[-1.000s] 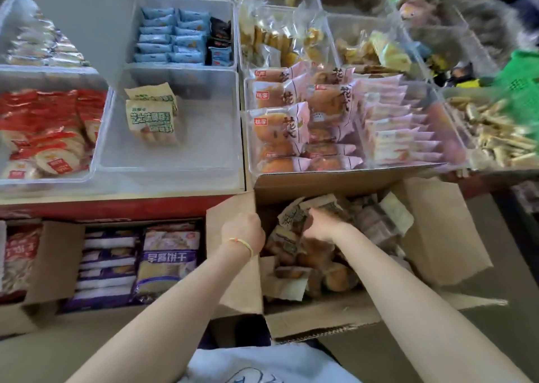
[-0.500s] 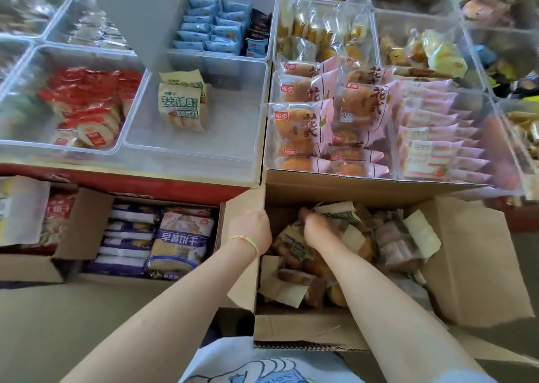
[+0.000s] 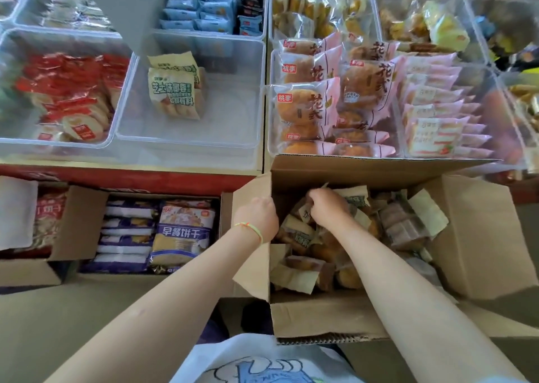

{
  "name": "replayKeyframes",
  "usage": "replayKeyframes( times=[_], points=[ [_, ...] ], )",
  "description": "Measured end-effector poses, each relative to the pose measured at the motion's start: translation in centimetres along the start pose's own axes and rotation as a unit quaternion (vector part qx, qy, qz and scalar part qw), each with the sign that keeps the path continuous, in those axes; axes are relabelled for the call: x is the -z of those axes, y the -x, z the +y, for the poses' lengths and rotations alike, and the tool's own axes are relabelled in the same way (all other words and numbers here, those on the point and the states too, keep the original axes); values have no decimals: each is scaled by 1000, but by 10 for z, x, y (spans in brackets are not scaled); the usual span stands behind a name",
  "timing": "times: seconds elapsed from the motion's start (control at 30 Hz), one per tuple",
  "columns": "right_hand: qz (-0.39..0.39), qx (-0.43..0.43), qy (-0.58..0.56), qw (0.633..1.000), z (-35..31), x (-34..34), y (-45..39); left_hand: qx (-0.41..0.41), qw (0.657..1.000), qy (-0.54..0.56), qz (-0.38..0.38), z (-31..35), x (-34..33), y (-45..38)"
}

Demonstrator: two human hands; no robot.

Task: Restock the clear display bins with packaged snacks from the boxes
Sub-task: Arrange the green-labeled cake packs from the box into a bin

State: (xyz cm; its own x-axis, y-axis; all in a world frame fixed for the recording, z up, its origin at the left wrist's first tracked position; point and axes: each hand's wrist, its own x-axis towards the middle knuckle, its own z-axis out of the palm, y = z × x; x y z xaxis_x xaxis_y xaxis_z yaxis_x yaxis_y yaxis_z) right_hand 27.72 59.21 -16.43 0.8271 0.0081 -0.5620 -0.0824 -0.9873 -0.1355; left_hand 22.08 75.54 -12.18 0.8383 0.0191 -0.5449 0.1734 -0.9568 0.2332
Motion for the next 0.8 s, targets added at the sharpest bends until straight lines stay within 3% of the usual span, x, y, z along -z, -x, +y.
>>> replayKeyframes(
  times=[0.17, 0.3, 0.37, 0.5, 0.57, 0.7, 0.8],
  points=[
    [68, 66, -89, 992, -13, 65, 73, -51, 967, 222, -118, -22, 29, 6],
    [184, 120, -138, 966, -57, 116, 137, -194, 915, 353, -16, -34, 64, 36],
    [221, 150, -133, 954, -84, 135, 160, -226, 882, 414, 11, -46, 83, 48],
    [242, 212, -200, 926, -139, 161, 178, -258, 797, 540, -75, -85, 122, 62],
    [255, 214, -253, 908, -167, 164, 173, -265, 768, 578, -80, -106, 139, 66],
    [288, 220, -306, 880, -221, 157, 149, -251, 748, 611, -62, -152, 164, 68],
    [297, 248, -192, 902, -256, 146, 130, -235, 736, 633, -51, -191, 171, 59]
  ],
)
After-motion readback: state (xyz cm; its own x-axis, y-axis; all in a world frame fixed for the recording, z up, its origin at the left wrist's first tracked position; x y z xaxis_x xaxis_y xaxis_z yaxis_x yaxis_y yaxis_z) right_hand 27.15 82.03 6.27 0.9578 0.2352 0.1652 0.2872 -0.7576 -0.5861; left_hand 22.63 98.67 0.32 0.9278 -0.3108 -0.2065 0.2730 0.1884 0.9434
